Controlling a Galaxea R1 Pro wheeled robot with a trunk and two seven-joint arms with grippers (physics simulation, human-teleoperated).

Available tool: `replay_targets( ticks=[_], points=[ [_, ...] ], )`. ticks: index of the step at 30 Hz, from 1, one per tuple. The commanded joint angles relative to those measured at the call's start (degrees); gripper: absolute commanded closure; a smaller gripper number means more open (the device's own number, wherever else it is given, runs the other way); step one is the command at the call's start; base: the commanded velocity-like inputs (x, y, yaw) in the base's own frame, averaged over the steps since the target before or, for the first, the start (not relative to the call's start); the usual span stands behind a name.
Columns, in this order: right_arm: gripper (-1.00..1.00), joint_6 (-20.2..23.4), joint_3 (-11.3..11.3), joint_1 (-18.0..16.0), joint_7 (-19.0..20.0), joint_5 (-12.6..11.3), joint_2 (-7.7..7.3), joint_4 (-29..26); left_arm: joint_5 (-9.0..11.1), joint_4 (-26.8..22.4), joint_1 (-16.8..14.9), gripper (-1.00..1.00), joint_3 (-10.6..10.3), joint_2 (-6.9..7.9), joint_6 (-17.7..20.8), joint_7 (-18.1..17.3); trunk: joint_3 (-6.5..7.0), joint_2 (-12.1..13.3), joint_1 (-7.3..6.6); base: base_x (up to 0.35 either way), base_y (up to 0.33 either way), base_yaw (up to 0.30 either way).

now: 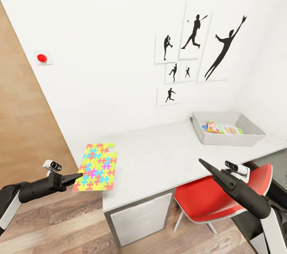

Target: Put all the toys in the child's room - the three board games (two on the bed and one on the table), the two jigsaw puzzles on the table, and the tennis ball on the table - inside the toy box on the table in the child's room.

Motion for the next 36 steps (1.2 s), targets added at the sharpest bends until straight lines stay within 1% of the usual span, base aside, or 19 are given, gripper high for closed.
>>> replay_targets(
  ticks=[1,7,11,15,30,33,36],
  points=[
    [-1.0,0.4,0.0,-0.1,0.1,-0.2,0.0,0.0,0.0,0.0,0.0,1.0,0.0,0.03,0.6,-0.2,0.17,0.3,-0.2,-0.001,0.0,-0.16],
    [-1.0,0.4,0.0,-0.1,0.2,-0.2,-0.01,0.0,0.0,0.0,0.0,1.0,0.0,0.16,0.6,-0.7,1.77,2.7,-1.52,0.0,0.0,-0.174],
    [-1.0,0.4,0.0,-0.1,0.2,-0.2,-0.01,0.0,0.0,0.0,0.0,1.0,0.0,0.73,0.5,-1.2,2.83,4.3,-2.39,0.0,0.0,-0.186],
    [-1.0,0.4,0.0,-0.1,0.2,-0.2,-0.01,0.0,0.0,0.0,0.0,1.0,0.0,0.98,0.4,-1.5,3.88,5.9,-3.27,0.0,0.0,-0.192],
    [-1.0,0.4,-0.1,-0.1,0.2,-0.2,-0.06,0.0,0.0,0.1,0.0,1.0,0.0,1.05,0.3,-1.5,5.07,5.9,-3.27,0.0,0.0,-0.202],
    [-1.0,0.5,-0.9,-0.1,0.3,-0.2,-0.08,0.0,0.0,0.1,0.0,1.0,-0.1,1.05,0.3,-1.5,5.31,5.9,-3.27,0.0,0.0,-0.203],
    [-1.0,0.6,-2.4,-0.1,0.3,-0.2,-0.09,0.1,-0.1,0.1,0.0,1.0,0.0,1.06,0.2,-1.5,5.54,5.9,-3.27,0.0,0.0,-0.203]
  ],
)
